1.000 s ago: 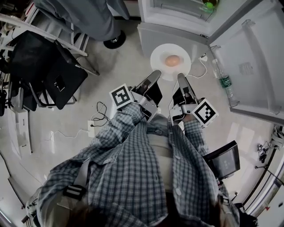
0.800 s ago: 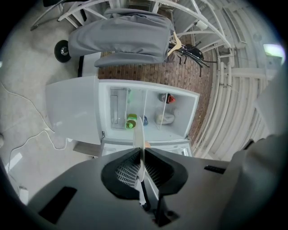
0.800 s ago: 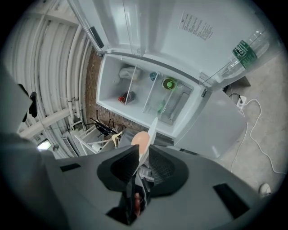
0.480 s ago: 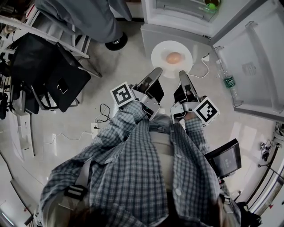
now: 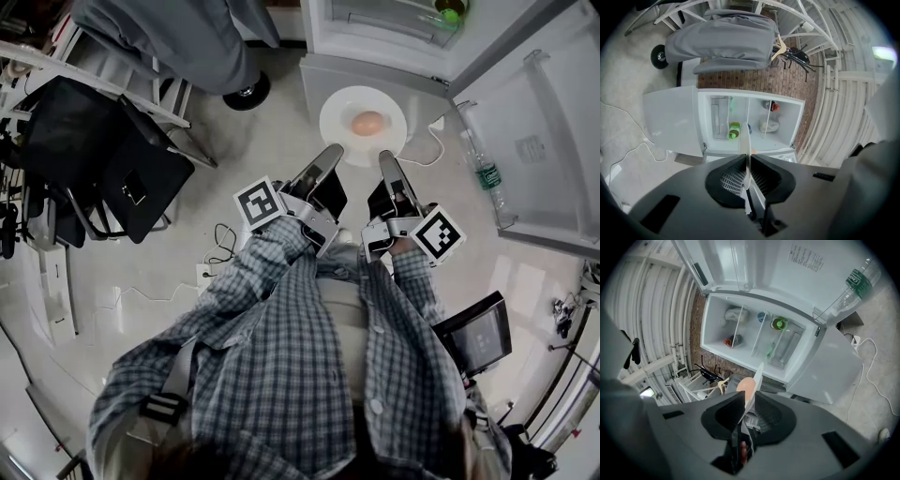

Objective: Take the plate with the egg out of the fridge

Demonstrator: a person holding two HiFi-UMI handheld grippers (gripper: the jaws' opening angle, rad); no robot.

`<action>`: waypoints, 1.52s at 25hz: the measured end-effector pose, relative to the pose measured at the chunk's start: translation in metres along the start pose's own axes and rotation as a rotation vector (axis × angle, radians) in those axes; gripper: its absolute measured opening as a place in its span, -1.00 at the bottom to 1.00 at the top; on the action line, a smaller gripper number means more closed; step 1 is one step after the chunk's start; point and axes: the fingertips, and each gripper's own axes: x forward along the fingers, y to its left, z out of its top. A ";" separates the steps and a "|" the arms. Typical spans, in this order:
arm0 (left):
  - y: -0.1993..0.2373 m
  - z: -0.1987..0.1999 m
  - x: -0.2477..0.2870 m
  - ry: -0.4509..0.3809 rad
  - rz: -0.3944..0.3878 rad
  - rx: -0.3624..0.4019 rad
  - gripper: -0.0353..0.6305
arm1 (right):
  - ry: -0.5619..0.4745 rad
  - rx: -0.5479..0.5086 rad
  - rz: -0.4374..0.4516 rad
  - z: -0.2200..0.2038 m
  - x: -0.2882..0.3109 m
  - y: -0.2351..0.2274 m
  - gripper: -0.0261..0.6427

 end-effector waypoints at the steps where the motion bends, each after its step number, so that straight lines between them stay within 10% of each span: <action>1: 0.001 0.001 0.001 0.000 0.000 -0.003 -0.79 | -0.001 0.003 -0.001 0.000 0.001 0.000 -0.71; 38: 0.008 0.015 0.012 0.003 -0.006 -0.043 -0.79 | -0.011 -0.016 -0.029 0.006 0.017 -0.004 -0.71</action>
